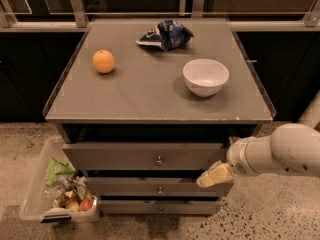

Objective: Open top drawer

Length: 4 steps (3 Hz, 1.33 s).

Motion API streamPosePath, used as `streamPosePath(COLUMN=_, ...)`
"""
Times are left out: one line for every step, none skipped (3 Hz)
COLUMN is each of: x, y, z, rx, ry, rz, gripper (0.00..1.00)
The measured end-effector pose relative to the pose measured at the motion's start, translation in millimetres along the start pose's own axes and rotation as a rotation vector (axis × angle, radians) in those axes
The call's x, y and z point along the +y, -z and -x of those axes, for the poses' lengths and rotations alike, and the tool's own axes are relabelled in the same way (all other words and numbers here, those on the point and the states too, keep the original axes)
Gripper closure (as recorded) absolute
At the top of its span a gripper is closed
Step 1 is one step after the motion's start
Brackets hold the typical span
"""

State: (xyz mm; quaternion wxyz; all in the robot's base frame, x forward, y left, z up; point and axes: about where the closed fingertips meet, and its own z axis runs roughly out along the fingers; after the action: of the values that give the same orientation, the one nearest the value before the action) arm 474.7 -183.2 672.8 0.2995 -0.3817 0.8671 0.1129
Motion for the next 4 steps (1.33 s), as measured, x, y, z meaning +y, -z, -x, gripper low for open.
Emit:
streamPosePath(x=-15.3, y=-10.4, z=18.3, rx=-0.038, ry=0.038, rz=-0.046, gripper=0.00)
streamPosePath(x=-26.1, y=-16.3, z=39.5, rx=-0.069, ry=0.078, rz=-0.069, gripper=0.00)
streamPosePath(x=-26.7, y=-16.3, z=40.6, rx=-0.071, ry=0.079, rz=-0.071, gripper=0.00)
streamPosePath(x=-20.9, y=-19.2, z=16.7, rx=-0.030, ry=0.036, rz=-0.052, gripper=0.00)
